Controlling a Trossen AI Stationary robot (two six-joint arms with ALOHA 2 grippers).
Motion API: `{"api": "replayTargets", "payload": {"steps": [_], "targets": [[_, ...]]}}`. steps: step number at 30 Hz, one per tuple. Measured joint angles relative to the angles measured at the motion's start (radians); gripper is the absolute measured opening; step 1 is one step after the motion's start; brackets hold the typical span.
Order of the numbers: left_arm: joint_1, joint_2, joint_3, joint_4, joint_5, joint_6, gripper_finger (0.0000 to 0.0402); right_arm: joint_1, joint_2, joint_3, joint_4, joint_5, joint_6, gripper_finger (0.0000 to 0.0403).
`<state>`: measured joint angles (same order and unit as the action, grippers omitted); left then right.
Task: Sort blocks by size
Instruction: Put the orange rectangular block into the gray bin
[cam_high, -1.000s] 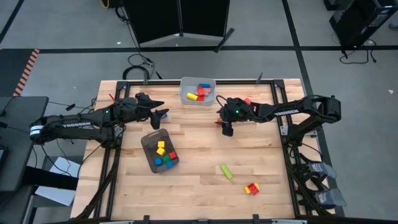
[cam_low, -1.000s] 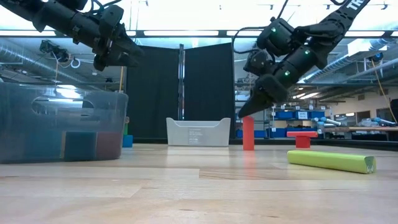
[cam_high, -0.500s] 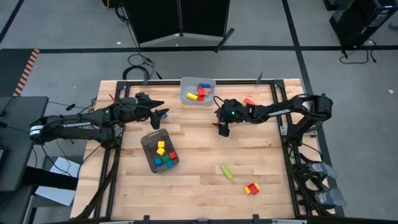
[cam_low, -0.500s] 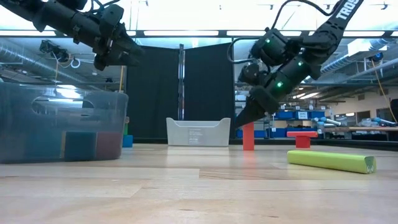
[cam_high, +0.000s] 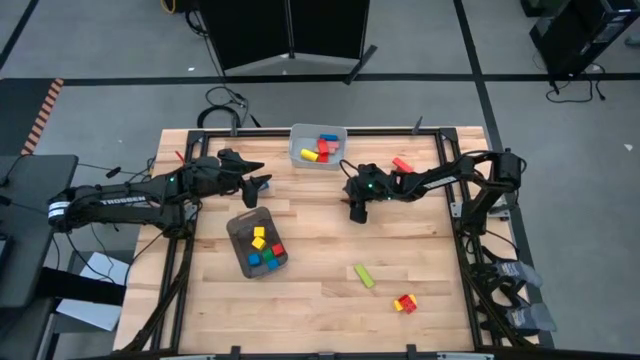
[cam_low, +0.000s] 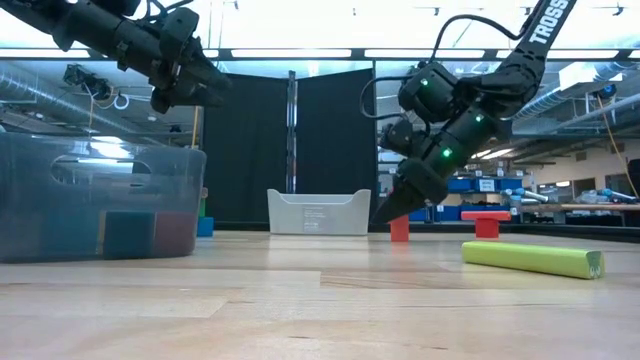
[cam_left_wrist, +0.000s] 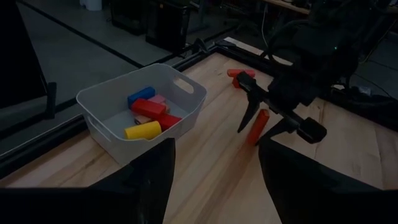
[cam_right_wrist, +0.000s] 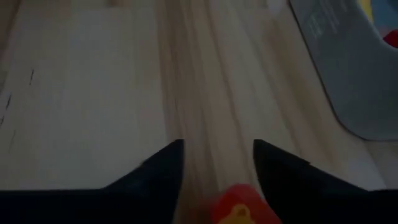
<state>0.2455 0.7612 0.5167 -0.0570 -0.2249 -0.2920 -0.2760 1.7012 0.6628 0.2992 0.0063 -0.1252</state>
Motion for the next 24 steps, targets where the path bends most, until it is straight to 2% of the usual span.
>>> {"api": "replayTargets", "payload": {"steps": [6, 7, 11, 16, 19, 24], "targets": [[0.000, 0.000, 0.000, -0.002, 0.000, 0.003, 0.0239, 0.001, 0.000, 0.000, -0.003, -0.001, 0.001, 0.0063], [0.000, 0.000, 0.000, -0.002, 0.000, 0.003, 0.0239, 0.001, 0.000, 0.000, -0.003, -0.005, -0.001, 0.0054], [0.000, 0.000, 0.000, -0.002, 0.000, 0.003, 0.0239, 0.001, 0.000, 0.000, 0.038, -0.007, 0.004, 0.0054], [0.000, 0.000, 0.000, -0.001, 0.000, -0.006, 0.0239, 0.004, 0.000, 0.024, 0.227, -0.007, 0.019, 0.0054], [0.000, 0.002, 0.000, 0.000, 0.000, -0.024, 0.0239, -0.004, -0.002, 0.086, 0.327, 0.035, -0.007, 0.0054], [0.000, 0.024, 0.000, 0.007, 0.000, -0.040, 0.0239, -0.095, 0.000, 0.231, 0.332, 0.103, -0.051, 0.0054]]}}
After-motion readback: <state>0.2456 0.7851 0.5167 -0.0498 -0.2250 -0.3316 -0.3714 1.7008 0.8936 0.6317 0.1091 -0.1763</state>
